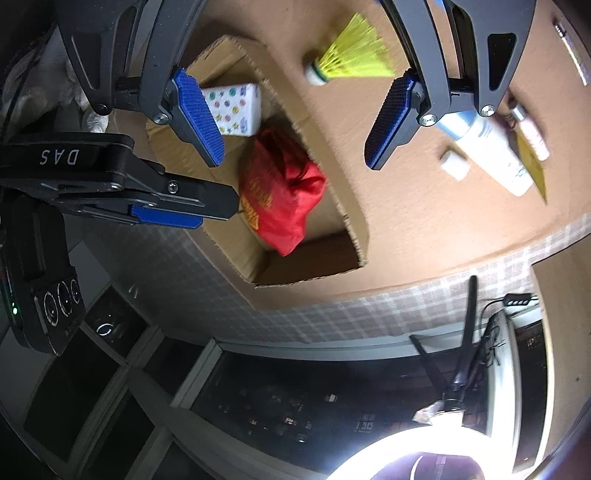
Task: Organize objects
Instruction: 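Carry the red bag with the left tool into the box and release, then close the left tool on the blue phone stand while the right tool nears the blue lid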
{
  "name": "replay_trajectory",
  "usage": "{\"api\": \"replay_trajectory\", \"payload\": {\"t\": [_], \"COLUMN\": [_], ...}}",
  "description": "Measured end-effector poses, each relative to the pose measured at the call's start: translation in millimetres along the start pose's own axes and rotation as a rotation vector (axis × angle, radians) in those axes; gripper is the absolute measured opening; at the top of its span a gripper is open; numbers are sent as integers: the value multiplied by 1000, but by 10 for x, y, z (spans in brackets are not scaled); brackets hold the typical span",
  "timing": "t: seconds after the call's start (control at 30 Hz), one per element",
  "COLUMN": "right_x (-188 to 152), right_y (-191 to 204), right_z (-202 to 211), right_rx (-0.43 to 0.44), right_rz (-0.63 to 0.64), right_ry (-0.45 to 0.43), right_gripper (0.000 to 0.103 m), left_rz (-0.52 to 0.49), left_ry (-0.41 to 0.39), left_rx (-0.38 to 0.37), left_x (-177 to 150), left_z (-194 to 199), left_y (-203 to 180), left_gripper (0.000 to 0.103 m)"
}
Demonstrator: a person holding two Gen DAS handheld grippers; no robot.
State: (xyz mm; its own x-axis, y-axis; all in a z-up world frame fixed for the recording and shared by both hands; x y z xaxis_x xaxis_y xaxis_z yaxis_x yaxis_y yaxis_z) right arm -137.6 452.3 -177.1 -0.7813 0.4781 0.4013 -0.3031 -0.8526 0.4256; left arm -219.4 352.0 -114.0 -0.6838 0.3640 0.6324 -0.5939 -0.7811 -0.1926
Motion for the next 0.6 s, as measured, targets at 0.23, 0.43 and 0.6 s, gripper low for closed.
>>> {"api": "replay_trajectory", "payload": {"t": [0.23,0.43,0.6], "right_x": [-236,-527,-798], "right_y": [205,507,771], "right_z": [-4,-18,-53], "right_rx": [35,67,91], "right_rz": [-18,12,50], "right_ry": [11,37,63], "right_gripper": [66,66,66], "left_rz": [46,92,151], "left_ry": [-16,-45,-50], "left_rx": [39,97,149], "left_x": [-231,-523,-890], "left_z": [441,1038,1483], "left_y": [310,691,1010], "left_gripper": [81,81,81]}}
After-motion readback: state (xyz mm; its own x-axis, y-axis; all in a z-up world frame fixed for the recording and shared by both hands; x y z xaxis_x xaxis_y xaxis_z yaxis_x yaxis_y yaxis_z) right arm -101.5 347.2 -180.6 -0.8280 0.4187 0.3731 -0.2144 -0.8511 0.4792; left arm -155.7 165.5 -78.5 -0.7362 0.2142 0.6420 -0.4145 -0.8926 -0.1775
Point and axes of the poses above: each gripper's, at about its wrist camera, not at the fingertips, and z roughly against the way its jaws point, y to its left, x to its top, the point moved 7 cm from there along -z, roughly the way its jaws point, and after that the axes turned 13 degrees about -z, right-handed, at the moved point
